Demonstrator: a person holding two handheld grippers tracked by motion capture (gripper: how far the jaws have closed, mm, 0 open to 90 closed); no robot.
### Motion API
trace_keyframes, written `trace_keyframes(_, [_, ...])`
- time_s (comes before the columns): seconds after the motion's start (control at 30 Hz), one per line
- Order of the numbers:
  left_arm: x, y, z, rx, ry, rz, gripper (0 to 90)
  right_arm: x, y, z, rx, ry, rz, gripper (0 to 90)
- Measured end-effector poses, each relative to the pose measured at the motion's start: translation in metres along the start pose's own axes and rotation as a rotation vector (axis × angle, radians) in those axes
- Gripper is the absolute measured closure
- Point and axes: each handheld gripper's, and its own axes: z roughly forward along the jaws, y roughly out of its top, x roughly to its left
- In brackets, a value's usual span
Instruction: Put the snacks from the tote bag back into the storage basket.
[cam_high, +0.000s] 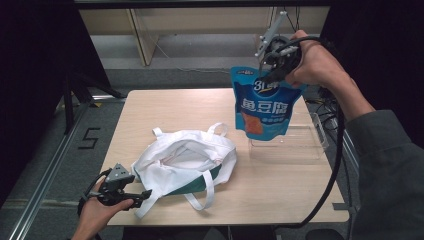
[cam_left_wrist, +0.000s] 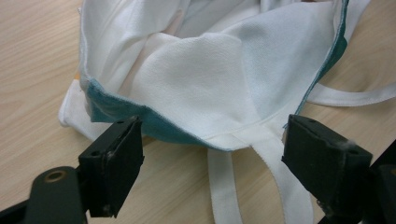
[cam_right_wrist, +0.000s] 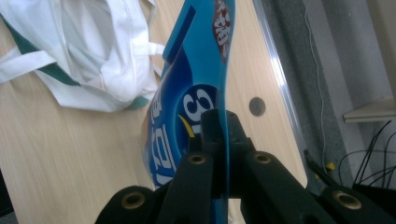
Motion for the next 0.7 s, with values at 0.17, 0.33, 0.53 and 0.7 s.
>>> trace_keyframes(0.17, [0.000,0.000,0.001,-0.007,0.006,-0.013,19.4,-0.009,-0.017,-0.001,0.008,-0.005,0.027,90.0])
trace_keyframes(0.33, [0.000,0.000,0.001,0.001,0.002,-0.018,19.4,-0.015,-0.032,0.002,0.022,-0.008,0.057,90.0])
trace_keyframes(0.53, [0.001,-0.001,0.002,0.004,0.000,-0.004,19.4,-0.021,-0.047,0.007,0.011,0.004,0.052,90.0])
trace_keyframes(0.7, [-0.001,-0.001,0.004,0.000,-0.006,-0.038,19.4,-0.024,-0.056,0.014,-0.001,0.005,0.048,90.0])
